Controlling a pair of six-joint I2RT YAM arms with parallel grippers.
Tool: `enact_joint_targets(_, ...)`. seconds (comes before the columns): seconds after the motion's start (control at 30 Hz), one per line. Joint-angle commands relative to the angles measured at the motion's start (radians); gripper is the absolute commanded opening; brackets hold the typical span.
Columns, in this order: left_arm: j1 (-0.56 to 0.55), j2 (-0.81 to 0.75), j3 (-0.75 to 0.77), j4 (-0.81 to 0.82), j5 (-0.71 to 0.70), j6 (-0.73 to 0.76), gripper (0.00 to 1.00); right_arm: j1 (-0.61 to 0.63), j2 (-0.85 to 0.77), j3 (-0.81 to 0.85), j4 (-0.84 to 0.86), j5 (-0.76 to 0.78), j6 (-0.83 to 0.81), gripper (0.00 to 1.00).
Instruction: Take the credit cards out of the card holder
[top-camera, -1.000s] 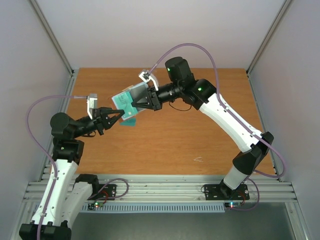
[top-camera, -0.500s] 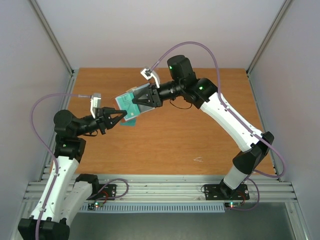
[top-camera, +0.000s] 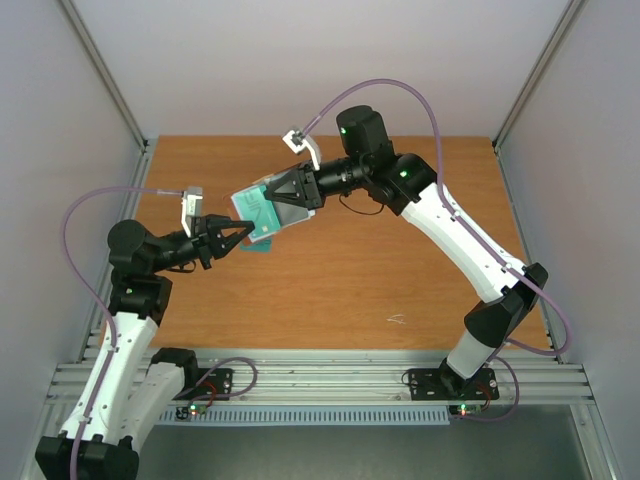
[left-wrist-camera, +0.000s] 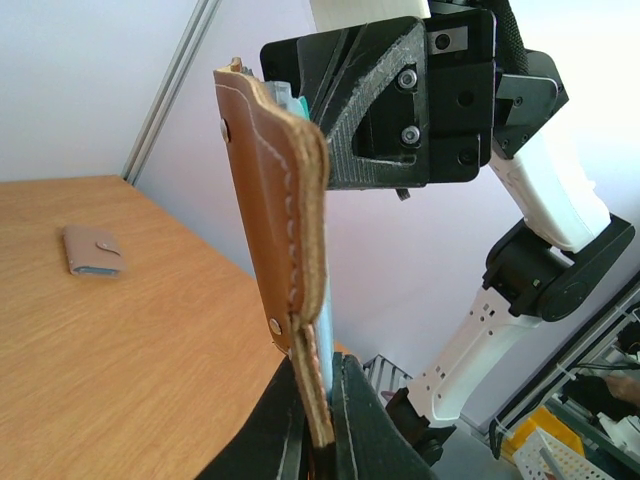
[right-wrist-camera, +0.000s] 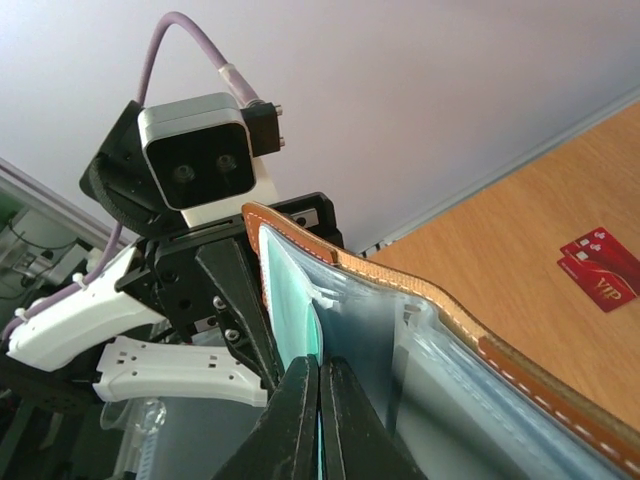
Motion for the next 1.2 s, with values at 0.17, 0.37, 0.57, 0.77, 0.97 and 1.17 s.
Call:
enact_joint_targets(0.17, -0.007, -0.017, 0.010, 0.113, 0.028, 0.020, 0.00, 0.017, 0.013, 0.005, -0.081, 0.074, -0.067, 0.05)
enact_joint_targets(0.37, -0.007, -0.019, 0.009, 0.114, 0.028, 0.018, 0.00, 0.031, 0.007, -0.017, -0.085, 0.070, -0.086, 0.04)
enact_joint_targets(0.57, -0.007, -0.019, 0.010, 0.111, 0.028, 0.019, 0.00, 0.051, 0.014, -0.022, -0.085, 0.029, -0.094, 0.03)
enact_joint_targets(0.77, -0.007, -0.019, 0.008, 0.111, 0.027, 0.017, 0.00, 0.050, 0.005, -0.035, -0.048, -0.055, -0.063, 0.02)
enact_joint_targets(0.97, -0.007, -0.021, 0.003, 0.111, 0.025, 0.018, 0.00, 0.051, -0.002, -0.047, -0.037, -0.074, -0.037, 0.01)
enact_joint_targets(1.17, -0.007, -0.027, -0.001, 0.097, 0.017, 0.017, 0.00, 0.043, -0.039, -0.083, 0.023, -0.046, -0.012, 0.01)
